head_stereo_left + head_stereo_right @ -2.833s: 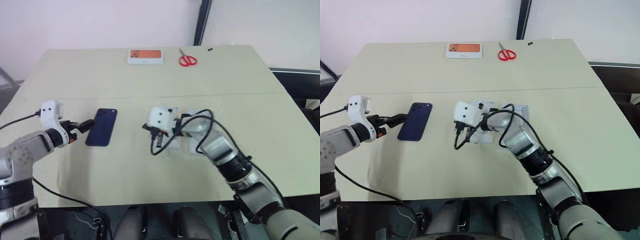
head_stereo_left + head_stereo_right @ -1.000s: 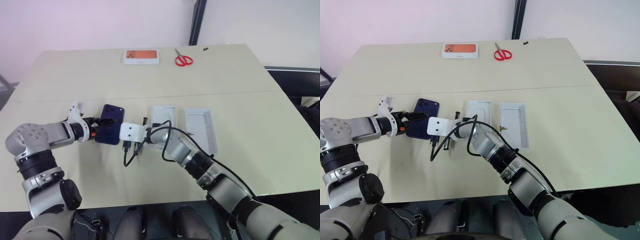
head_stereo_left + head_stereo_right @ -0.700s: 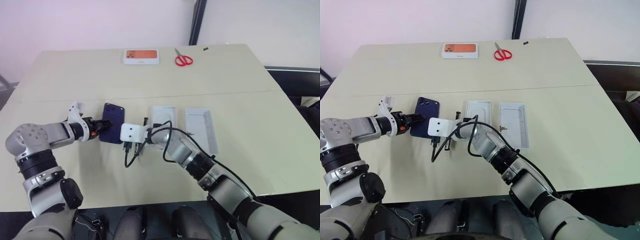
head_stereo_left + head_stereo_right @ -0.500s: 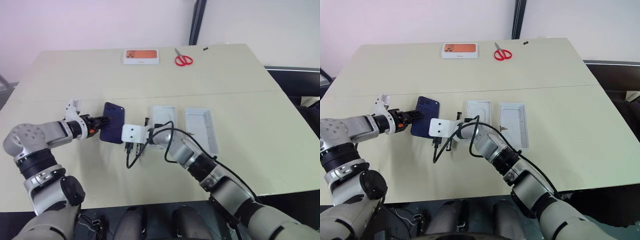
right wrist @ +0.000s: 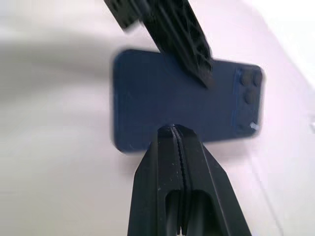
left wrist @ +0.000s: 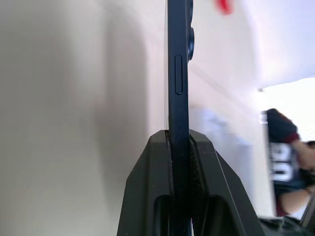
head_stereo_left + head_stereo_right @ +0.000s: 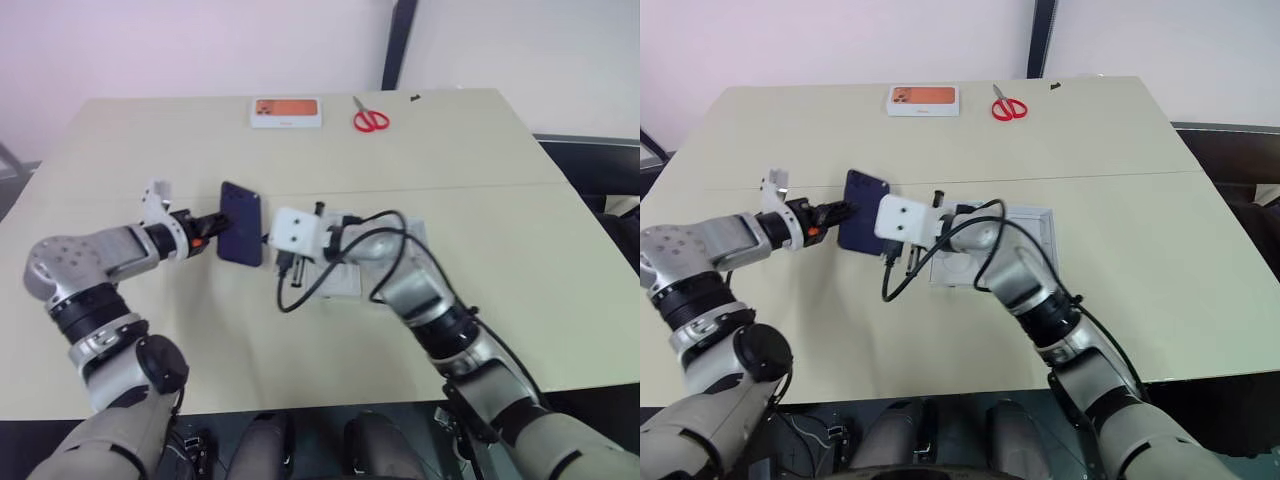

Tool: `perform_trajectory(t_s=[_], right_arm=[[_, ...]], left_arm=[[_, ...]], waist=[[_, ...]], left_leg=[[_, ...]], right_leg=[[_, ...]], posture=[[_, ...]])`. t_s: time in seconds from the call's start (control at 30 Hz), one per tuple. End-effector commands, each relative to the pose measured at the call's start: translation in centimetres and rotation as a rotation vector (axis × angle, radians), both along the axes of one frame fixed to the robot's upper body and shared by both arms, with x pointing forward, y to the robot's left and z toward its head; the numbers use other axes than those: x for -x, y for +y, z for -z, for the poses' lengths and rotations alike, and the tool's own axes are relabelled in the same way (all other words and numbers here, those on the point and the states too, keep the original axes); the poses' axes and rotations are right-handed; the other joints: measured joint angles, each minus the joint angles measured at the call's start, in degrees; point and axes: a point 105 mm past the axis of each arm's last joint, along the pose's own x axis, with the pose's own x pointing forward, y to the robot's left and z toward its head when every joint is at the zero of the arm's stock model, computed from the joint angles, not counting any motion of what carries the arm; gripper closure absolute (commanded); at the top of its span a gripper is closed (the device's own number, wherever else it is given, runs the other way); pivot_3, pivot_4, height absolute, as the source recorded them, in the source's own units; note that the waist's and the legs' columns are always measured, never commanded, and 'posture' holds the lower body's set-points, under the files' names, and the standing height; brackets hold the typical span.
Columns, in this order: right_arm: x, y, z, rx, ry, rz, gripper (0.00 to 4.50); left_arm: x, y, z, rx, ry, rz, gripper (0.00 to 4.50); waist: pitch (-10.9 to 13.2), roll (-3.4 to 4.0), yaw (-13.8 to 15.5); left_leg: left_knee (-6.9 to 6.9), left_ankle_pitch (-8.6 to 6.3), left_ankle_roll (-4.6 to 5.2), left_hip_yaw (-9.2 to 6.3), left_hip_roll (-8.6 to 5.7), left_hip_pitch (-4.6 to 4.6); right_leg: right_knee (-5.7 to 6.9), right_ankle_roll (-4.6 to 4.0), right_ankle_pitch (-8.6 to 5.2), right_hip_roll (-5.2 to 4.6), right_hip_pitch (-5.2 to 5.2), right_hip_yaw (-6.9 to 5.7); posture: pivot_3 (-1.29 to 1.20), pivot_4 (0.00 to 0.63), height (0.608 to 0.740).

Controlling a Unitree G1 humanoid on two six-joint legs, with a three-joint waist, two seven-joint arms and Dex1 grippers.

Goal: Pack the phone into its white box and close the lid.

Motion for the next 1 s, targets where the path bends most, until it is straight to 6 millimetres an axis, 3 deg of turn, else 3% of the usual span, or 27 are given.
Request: perform_trajectory(t_s=[0.03, 0.1, 0.2, 0.43, 0.6, 1.0], right_arm=[[0.9, -3.1, -0.9, -0.001, 0.012, -0.017, 4.5], [0.9, -4.8, -0.4, 0.027, 0.023, -0.007, 4.5], [0.8, -8.9, 0.8, 0.076, 0.069, 0.06, 4.5], [0.7, -13.0, 1.0, 0.11, 0.092, 0.163, 4.5], [0.7, -13.8, 0.7, 0.106, 0.094, 0.18, 4.5], [0.2, -14.5, 0.9, 0.121, 0.094, 0.189, 4.5]], left_arm=[[0.0, -3.5, -2.9, 0.054, -0.118, 0.084, 4.47], [0.1, -5.3, -2.9, 0.073, -0.12, 0.119, 4.47], [0.5, -8.5, -2.0, 0.057, -0.089, 0.174, 4.47], [1.5, -10.7, 0.8, 0.018, -0.003, 0.168, 4.47], [2.0, -11.8, 2.2, -0.015, 0.038, 0.152, 4.47], [2.0, -13.3, 3.2, 0.06, 0.088, 0.116, 4.47]], waist=[[0.0, 0.0, 0.36], [0.01, -0.02, 0.77], [0.03, -0.06, 1.02], [0.06, -0.11, 0.59], [0.09, -0.16, 1.28], [0.1, -0.18, 1.31]], left_leg=[[-0.01, 0.0, 0.0, 0.0, 0.0, 0.0], [-0.01, 0.0, 0.0, 0.01, 0.0, 0.0], [-0.01, 0.0, 0.01, 0.05, 0.0, -0.01], [-0.05, 0.0, 0.0, 0.17, 0.1, 0.01], [0.01, 0.0, 0.01, 0.18, 0.11, -0.01], [0.04, 0.0, 0.01, 0.17, 0.1, -0.01]], right_leg=[[0.0, 0.0, 0.0, 0.0, 0.0, 0.0], [0.0, 0.0, 0.0, 0.0, 0.01, 0.0], [-0.02, 0.0, 0.0, 0.0, 0.01, 0.03], [0.01, 0.0, 0.0, 0.1, -0.07, 0.14], [-0.02, 0.0, 0.0, 0.09, -0.02, 0.15], [-0.07, 0.0, 0.0, 0.09, 0.05, 0.13]], posture=[[0.0, 0.15, 0.74], [0.0, 0.15, 0.74], [0.0, 0.15, 0.74], [0.0, 0.15, 0.74], [0.0, 0.15, 0.74], [0.0, 0.15, 0.74]])
